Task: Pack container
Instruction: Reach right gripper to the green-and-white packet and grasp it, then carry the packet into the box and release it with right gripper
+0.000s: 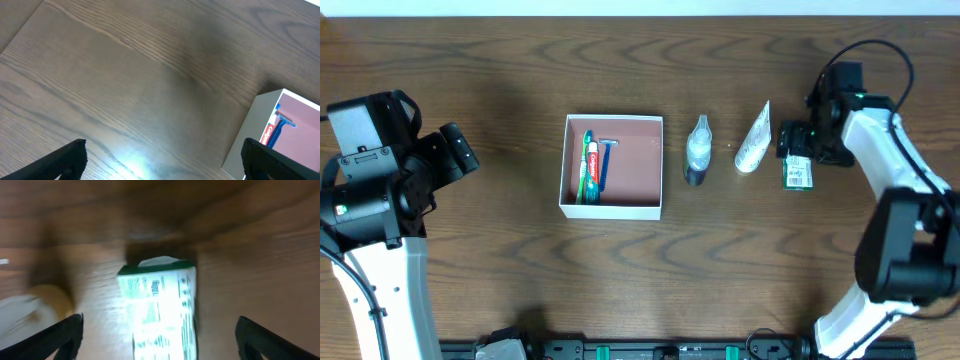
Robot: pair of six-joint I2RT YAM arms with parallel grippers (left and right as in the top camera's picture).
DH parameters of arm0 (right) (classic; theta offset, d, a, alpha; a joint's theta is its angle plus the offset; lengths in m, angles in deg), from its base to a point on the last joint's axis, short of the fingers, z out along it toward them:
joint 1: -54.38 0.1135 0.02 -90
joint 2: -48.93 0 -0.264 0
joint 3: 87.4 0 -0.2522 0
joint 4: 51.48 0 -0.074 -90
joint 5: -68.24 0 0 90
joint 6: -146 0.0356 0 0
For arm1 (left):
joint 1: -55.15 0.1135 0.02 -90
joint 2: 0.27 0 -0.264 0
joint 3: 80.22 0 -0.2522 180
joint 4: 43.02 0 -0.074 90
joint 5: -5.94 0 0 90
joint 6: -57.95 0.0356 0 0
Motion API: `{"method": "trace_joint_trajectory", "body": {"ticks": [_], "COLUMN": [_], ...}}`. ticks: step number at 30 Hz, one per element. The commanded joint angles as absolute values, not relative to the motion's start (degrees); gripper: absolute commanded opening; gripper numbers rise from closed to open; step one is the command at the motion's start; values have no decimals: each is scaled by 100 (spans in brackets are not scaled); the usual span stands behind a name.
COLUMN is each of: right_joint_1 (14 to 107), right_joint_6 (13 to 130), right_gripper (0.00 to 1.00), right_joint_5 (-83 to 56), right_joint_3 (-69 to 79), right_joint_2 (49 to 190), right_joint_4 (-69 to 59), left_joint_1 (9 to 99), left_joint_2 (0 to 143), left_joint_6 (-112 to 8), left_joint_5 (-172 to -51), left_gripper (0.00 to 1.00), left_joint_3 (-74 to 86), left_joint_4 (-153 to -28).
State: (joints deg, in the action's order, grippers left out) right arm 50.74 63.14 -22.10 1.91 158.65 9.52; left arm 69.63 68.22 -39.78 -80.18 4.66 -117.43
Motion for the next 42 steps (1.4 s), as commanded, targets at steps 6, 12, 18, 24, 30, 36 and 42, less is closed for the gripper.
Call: {"method": "trace_joint_trajectory", "body": {"ticks": [6,12,18,24,30,36,42], "right_joint_1": [4993,4947,4810,4729,5061,5916,7271], "right_joint_6": [6327,6416,6408,6408,6405,6495,6934], "right_gripper": [82,72,50,41,39,30,30], "right_joint_5": [-2282,-2282,-2313,-2324,-2280,-1716,-1635], "right_joint_3": [112,121,117,82,49,49,58], "right_joint_2": [16638,16691,16599,15779,13965,12339,11946], "right_joint_4": [792,701,755,954,1177,1136,629], "left_joint_1": [6992,6992,6992,6994,6994,6992,6994], "left_joint_2": [6822,6822,6822,6822,6822,6822,6822], "left_joint_6": [-4033,-4033,-4033,-4033,-4033,-4033,-4033], "left_joint_5": [-7950,-7950,-7950,-7950,-7950,-7950,-7950], "left_gripper": [98,98,98,98,98,98,98], "left_joint_3": [415,415,415,415,415,415,415], "left_joint_4": [-11749,-11749,-11749,-11749,-11749,-11749,-11749]}}
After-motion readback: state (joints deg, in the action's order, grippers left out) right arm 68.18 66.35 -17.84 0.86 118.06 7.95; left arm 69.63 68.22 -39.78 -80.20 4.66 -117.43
